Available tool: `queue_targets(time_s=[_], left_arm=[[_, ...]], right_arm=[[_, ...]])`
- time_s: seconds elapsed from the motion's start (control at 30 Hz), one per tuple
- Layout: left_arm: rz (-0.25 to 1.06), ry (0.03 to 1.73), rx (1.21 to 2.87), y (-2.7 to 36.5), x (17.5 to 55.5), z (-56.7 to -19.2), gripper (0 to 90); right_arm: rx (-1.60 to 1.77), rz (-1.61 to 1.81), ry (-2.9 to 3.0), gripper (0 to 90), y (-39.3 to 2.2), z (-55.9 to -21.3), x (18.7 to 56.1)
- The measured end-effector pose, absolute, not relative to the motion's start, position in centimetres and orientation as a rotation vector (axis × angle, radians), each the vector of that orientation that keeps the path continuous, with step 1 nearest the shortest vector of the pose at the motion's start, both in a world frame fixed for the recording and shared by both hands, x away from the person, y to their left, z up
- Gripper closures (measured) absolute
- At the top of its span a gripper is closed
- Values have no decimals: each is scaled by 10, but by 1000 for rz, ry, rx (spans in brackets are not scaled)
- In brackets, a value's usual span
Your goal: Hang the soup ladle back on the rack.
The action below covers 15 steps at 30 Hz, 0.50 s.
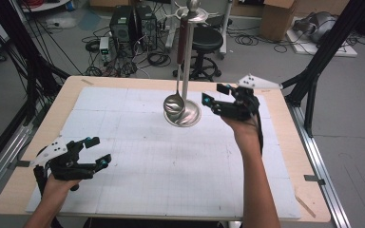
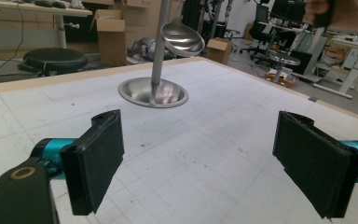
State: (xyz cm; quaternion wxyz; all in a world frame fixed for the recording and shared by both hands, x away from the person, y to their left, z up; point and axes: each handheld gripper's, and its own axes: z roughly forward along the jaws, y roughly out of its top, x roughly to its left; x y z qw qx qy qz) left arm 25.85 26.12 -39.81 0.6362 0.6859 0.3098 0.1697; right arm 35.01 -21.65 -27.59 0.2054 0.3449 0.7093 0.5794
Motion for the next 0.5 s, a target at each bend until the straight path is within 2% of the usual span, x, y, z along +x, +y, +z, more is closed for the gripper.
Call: queue_targets(time_s=[0.13,0.5], left_arm=[[389,716,1563,263,259,-399,167],[401,737,1551,264,261,-402,167]], right_arm=[[985,1567,1957,203,-231,-302,323],[1040,1445,1953,193,-261,-367,251]])
